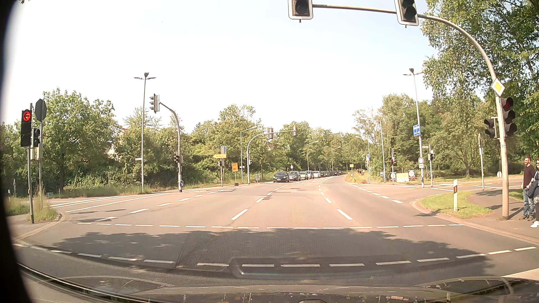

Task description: Follow the waypoints while adhering to traffic rules and regulations

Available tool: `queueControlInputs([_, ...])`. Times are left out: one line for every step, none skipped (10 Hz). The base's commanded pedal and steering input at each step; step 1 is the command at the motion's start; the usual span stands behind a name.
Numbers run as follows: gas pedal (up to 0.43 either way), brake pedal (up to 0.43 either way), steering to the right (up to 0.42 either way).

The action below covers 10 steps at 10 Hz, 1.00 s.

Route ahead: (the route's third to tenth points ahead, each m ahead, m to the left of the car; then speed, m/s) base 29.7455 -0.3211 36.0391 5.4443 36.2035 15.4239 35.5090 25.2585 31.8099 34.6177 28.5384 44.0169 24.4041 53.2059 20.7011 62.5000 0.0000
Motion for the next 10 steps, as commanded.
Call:
queueControlInputs([0.0,0.226,-0.003])
queueControlInputs([0.0,0.226,-0.003])
queueControlInputs([0.0,0.226,-0.003])
queueControlInputs([0.0,0.226,-0.003])
queueControlInputs([0.0,0.226,-0.003])
queueControlInputs([0.0,0.226,-0.003])
queueControlInputs([0.0,0.226,-0.003])
queueControlInputs([0.0,0.226,-0.003])
queueControlInputs([0.0,0.226,-0.003])
queueControlInputs([0.0,0.226,-0.003])
